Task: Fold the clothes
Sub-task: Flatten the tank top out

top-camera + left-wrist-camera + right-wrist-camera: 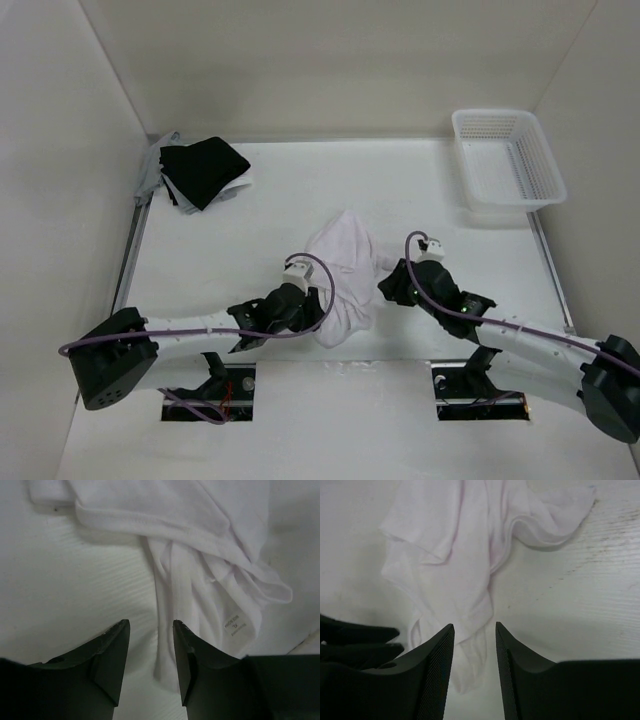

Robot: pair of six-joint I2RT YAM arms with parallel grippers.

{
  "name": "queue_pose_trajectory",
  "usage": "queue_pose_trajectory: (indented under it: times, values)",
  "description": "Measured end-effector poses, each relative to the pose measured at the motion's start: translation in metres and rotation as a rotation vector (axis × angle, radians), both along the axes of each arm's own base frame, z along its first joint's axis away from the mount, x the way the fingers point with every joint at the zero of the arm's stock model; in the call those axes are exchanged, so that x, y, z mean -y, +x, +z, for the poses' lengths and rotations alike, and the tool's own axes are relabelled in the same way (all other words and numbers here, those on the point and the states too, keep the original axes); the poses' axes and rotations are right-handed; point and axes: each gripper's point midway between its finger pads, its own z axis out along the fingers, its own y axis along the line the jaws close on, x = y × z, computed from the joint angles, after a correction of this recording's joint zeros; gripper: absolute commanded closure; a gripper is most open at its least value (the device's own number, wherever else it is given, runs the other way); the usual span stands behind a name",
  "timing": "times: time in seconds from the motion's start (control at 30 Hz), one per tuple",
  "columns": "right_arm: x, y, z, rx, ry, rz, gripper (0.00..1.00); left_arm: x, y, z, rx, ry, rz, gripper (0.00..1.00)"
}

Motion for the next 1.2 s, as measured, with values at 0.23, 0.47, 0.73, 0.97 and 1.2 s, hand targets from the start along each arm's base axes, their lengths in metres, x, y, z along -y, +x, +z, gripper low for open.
queue_pose_trajectory:
  times: [0.23,0.47,0.73,0.97,1.2]
  values:
    - [-0.016,-0.022,-0.026,-0.08,-0.059,0.095,0.46,-0.005,-0.032,0.004,-0.064,0.015,-0.046,0.55]
    - [-0.038,-0.052,-0.023,-0.118,-0.016,0.206,0.51,-0.005,-0.054,-0.001,-0.142,0.013,-0.076,0.53]
    - [-0.04,-0.065,-0.064,-0.243,-0.095,0.249,0.85,0.014,-0.052,-0.001,-0.172,-0.055,-0.072,0.73]
    - [-0.05,-0.065,-0.036,-0.174,-0.019,0.266,0.98,0.006,-0.058,-0.003,-0.19,-0.027,-0.07,0.99]
    - [-0.06,-0.065,0.136,0.16,0.244,0.303,0.99,-0.012,-0.004,0.191,0.174,-0.309,0.072,1.0]
